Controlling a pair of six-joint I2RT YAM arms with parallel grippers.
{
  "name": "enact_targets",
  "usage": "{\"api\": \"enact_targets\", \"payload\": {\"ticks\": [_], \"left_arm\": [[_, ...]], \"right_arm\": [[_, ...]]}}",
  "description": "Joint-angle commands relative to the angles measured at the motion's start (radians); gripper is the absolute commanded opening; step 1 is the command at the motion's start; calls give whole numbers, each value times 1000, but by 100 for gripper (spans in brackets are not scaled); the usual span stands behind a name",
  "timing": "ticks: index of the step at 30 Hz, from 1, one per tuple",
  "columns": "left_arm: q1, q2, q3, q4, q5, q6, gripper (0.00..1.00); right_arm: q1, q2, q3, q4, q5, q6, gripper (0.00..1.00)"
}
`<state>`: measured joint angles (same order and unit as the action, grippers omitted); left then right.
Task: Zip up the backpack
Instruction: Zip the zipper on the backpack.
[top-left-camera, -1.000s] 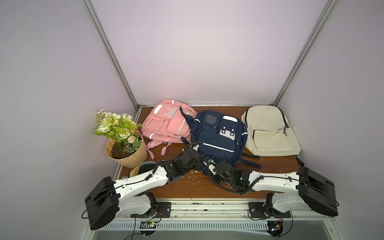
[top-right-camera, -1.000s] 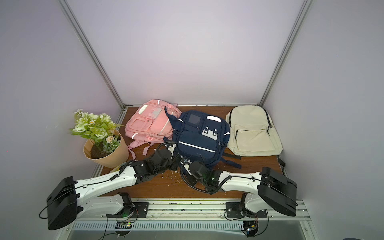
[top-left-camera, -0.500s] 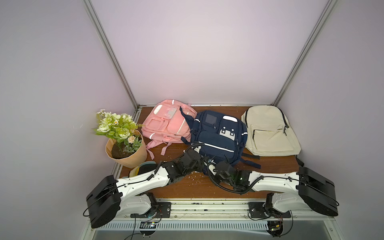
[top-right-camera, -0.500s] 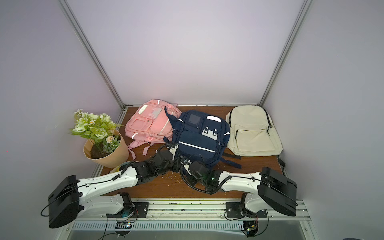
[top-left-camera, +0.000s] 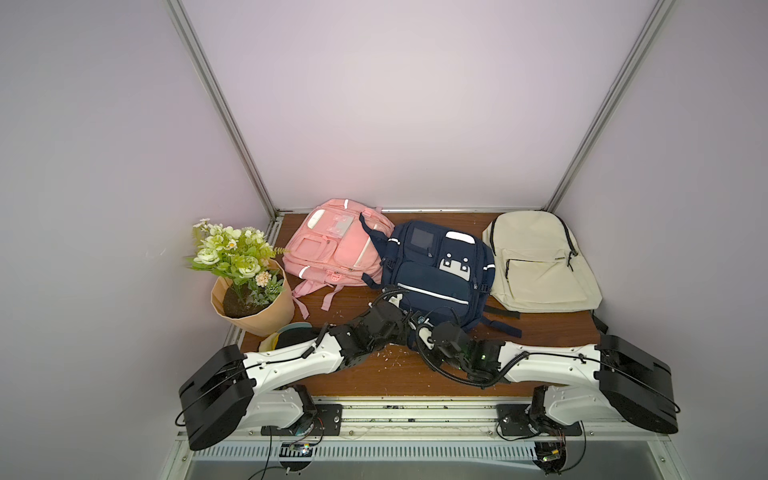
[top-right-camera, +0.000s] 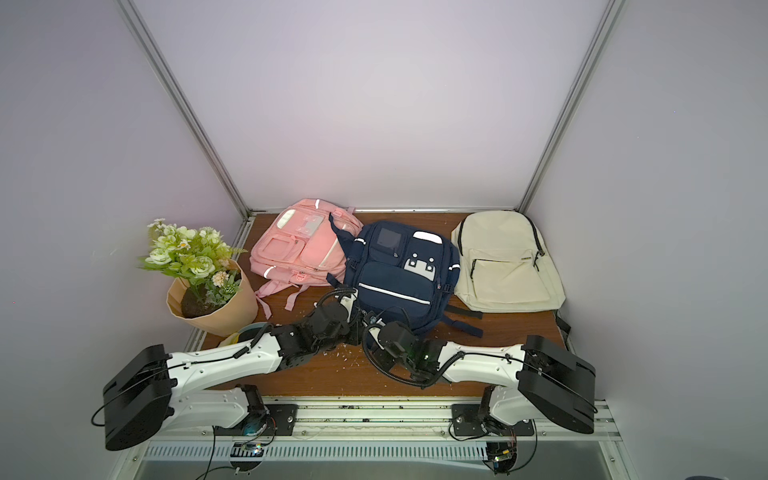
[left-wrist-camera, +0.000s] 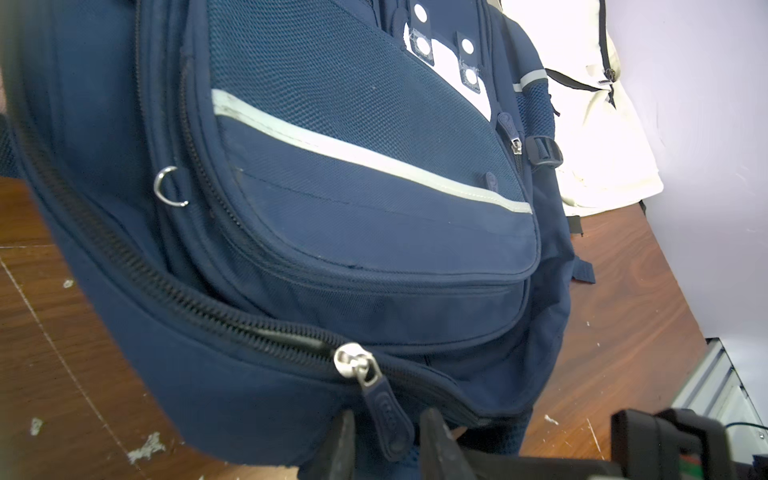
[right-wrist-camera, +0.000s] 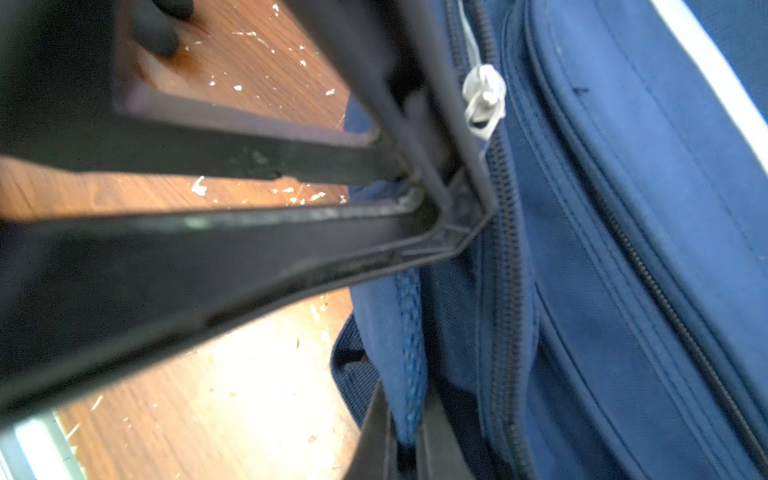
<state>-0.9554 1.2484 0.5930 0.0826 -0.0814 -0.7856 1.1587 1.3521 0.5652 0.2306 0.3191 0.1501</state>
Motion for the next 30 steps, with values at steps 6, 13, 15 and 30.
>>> {"api": "enact_targets", "payload": {"ticks": [6,13,15,30], "left_arm": [[0,46,-23,105,103,-36,36],[42,93,-37,127,110,-43,30],[50,111,-23,86,85,-36,25],[87,-5,-34,-120,-120,-8,8]], "right_arm": [[4,-33,19,67,12,-1,0],[5,-41,16,72,6,-3,0],[5,-47,15,75,5,-5,0],[4,-93,-21,59,72,-2,0]]}}
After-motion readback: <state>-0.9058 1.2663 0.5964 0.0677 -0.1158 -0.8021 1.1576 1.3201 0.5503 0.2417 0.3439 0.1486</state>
